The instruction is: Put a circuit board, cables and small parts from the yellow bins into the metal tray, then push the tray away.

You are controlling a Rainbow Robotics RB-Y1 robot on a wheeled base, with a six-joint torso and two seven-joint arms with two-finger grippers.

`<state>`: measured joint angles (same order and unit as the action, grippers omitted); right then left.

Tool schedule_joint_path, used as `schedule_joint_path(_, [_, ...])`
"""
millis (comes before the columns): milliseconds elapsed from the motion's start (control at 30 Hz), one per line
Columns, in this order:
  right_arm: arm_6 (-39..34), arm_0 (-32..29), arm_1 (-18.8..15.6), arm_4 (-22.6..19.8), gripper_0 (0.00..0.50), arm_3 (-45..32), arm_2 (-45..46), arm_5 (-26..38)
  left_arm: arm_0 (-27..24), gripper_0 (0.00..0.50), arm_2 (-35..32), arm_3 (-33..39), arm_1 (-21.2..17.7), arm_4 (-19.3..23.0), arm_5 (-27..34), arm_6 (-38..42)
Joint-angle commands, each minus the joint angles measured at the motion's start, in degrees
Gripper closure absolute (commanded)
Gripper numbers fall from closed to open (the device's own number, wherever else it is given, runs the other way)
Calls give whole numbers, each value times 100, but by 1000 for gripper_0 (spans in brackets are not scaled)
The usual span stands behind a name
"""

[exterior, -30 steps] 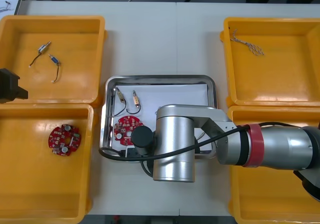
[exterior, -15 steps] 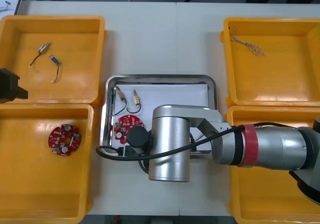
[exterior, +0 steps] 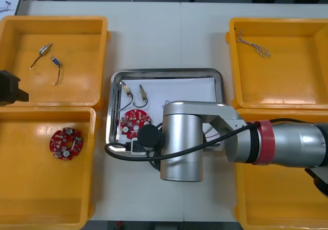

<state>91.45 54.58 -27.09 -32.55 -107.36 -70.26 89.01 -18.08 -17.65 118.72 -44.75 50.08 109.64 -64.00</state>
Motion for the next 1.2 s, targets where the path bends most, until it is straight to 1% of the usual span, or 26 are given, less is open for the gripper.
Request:
schedule_joint_path(33, [312,352,-121,161,500,-110,-84,-95,111,0,-89,196,-271,-51,36,-394])
schedule_joint_path(867, [576,1055,-94,390,500,875,-84,-877,111,0,-89,196,-271,-51,36,-394])
schedule_joint_path(1200, [638,1372,-94,381,500,1332,-84,-1184,111,0,-89,196,-271,-51,36,-394])
